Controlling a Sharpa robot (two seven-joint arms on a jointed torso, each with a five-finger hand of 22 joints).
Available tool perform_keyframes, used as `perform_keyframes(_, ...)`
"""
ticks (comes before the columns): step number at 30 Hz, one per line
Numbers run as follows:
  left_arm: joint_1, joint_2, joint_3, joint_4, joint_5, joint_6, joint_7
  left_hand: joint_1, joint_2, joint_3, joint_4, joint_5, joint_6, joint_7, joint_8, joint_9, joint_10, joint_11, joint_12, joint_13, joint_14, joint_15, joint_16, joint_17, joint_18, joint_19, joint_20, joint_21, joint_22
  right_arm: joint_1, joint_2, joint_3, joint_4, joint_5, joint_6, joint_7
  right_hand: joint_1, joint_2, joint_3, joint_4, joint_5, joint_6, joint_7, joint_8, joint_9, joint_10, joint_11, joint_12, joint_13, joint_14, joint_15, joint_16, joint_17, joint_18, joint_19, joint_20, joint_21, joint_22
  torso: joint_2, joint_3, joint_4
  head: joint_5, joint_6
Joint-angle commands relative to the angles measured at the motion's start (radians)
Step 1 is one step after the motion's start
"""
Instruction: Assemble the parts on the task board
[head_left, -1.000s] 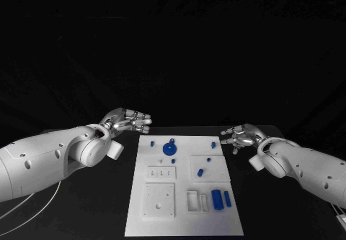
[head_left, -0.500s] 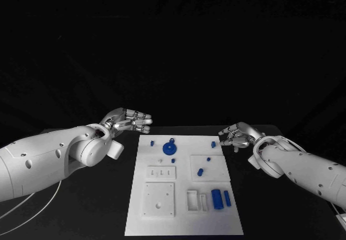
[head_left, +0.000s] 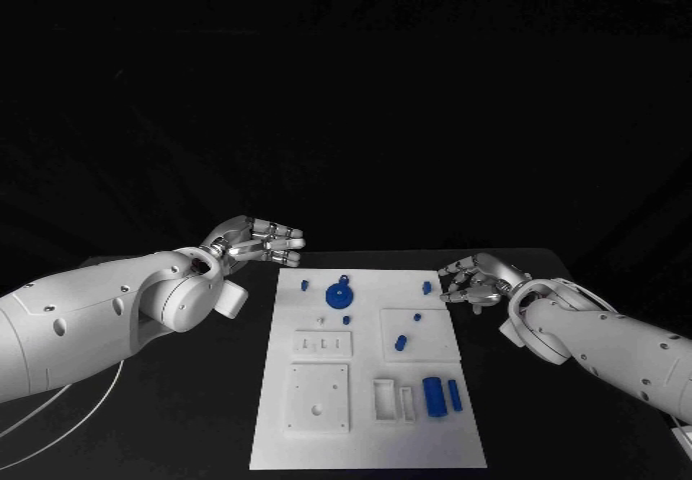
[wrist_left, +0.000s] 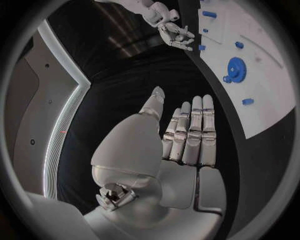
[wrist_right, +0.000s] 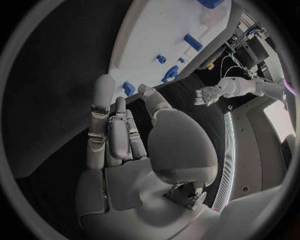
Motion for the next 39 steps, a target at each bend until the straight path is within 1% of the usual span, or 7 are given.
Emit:
perform_keyframes(1, 0.000, 0.001, 0.001, 0.000, 0.000, 0.015, 0.004, -0.001, 0.008, -0.001, 0.000, 0.003, -0.001, 0.005, -0.002, -0.001, 0.002, 0.002, -0.004, 0.000, -0.001, 0.008, -0.003, 0.001, 0.010, -0.002, 0.005, -0.001, 0.000, -0.004, -0.005, 0.000, 0.005, 0.006, -0.008, 0.001, 0.003, -0.004, 0.018, -0.007, -0.004, 0.012, 0.007, 0.003, 0.001, -0.003, 0.001, 0.030, 0.005, -0.017, 0.005, 0.008, 0.155, 0.011, 0.036, 0.007, -0.032, -0.012, -0.001, 0.0004, -0.0004, 0.001, -0.002)
perform_keyframes(7, 0.000, 0.000, 0.001, -0.001, -0.001, 0.014, 0.002, 0.001, 0.009, -0.001, -0.002, 0.003, 0.001, 0.004, -0.002, -0.001, 0.003, 0.001, -0.004, 0.000, -0.001, 0.008, -0.003, 0.001, 0.010, -0.002, 0.005, 0.000, 0.000, -0.007, -0.019, 0.000, 0.002, 0.095, -0.005, 0.035, 0.009, 0.004, 0.089, -0.061, -0.013, 0.032, 0.030, 0.003, 0.000, -0.029, 0.005, 0.076, 0.005, -0.168, 0.017, -0.224, 0.055, -0.007, -0.052, 0.021, -0.164, -0.053, -0.001, -0.0005, -0.0008, 0.001, -0.002)
perform_keyframes(11, 0.000, 0.000, 0.001, -0.002, -0.001, 0.013, 0.001, 0.001, 0.009, -0.001, -0.002, 0.003, 0.001, 0.004, -0.002, -0.001, 0.003, 0.001, -0.004, 0.000, -0.001, 0.008, -0.003, 0.001, 0.010, -0.002, 0.005, 0.000, 0.000, -0.007, -0.027, 0.000, -0.007, 0.232, 0.008, 0.071, -0.006, 0.024, 0.239, -0.129, -0.030, 0.072, 0.065, 0.003, 0.000, 0.073, 0.020, -0.056, -0.156, -0.079, 0.013, -0.874, -0.491, -0.037, -0.034, 0.035, -0.462, -0.268, -0.001, -0.0002, -0.0005, 0.000, -0.002)
perform_keyframes(31, 0.000, 0.000, 0.001, -0.007, -0.003, 0.013, -0.003, 0.001, 0.011, -0.002, -0.003, 0.003, 0.001, 0.004, -0.002, -0.001, 0.004, 0.002, -0.004, 0.000, 0.000, 0.008, -0.003, 0.001, 0.010, -0.002, 0.005, 0.001, 0.001, -0.008, -0.046, 0.000, -0.058, 0.688, 0.228, 0.133, -0.054, 0.055, 0.237, -0.135, -0.067, 0.056, 0.054, 0.002, -0.002, -0.045, 0.060, -0.293, -0.279, -0.057, 0.067, -1.251, -1.084, -0.098, -0.291, 0.100, -0.574, -0.310, -0.001, -0.0001, -0.0003, -0.002, -0.003)
perform_keyframes(33, 0.000, 0.000, 0.001, -0.008, -0.003, 0.013, -0.003, 0.001, 0.011, -0.002, -0.003, 0.003, 0.001, 0.004, -0.002, -0.001, 0.004, 0.002, -0.004, 0.000, 0.000, 0.008, -0.003, 0.001, 0.010, -0.002, 0.005, 0.001, 0.001, -0.008, -0.046, 0.000, -0.060, 0.708, 0.258, 0.123, -0.056, 0.058, 0.221, -0.134, -0.088, -0.010, 0.039, -0.002, -0.006, -0.090, 0.052, -0.295, -0.280, -0.222, 0.125, -1.251, -1.174, -0.116, -0.378, 0.129, -0.576, -0.312, -0.001, -0.0001, -0.0001, -0.003, -0.002)
perform_keyframes(36, 0.000, 0.000, 0.001, -0.008, -0.003, 0.013, -0.003, 0.001, 0.011, -0.002, -0.003, 0.003, 0.001, 0.004, -0.002, -0.001, 0.004, 0.002, -0.004, 0.000, 0.000, 0.008, -0.003, 0.001, 0.010, -0.002, 0.005, 0.001, 0.001, -0.008, -0.045, 0.000, -0.062, 0.723, 0.285, 0.111, -0.021, 0.096, 0.132, -0.141, -0.100, -0.110, 0.022, -0.005, -0.011, -0.189, 0.035, -0.297, -0.283, -0.412, 0.176, -1.249, -1.251, 0.009, -0.396, 0.228, -0.559, -0.309, -0.001, -0.0003, 0.0006, -0.003, -0.002)
perform_keyframes(39, 0.000, 0.000, 0.001, -0.008, -0.003, 0.013, -0.004, 0.002, 0.012, -0.002, -0.005, 0.003, 0.001, 0.005, -0.002, -0.001, 0.004, 0.003, -0.004, 0.000, 0.000, 0.008, -0.003, 0.001, 0.011, -0.002, 0.005, 0.001, 0.001, -0.008, -0.044, 0.000, -0.064, 0.723, 0.291, 0.107, -0.013, 0.113, 0.108, -0.146, -0.103, -0.127, 0.021, -0.006, -0.012, -0.212, 0.033, -0.298, -0.283, -0.410, 0.175, -1.249, -1.247, 0.087, -0.249, 0.229, -0.501, -0.297, -0.001, -0.0002, 0.0006, -0.003, -0.002)
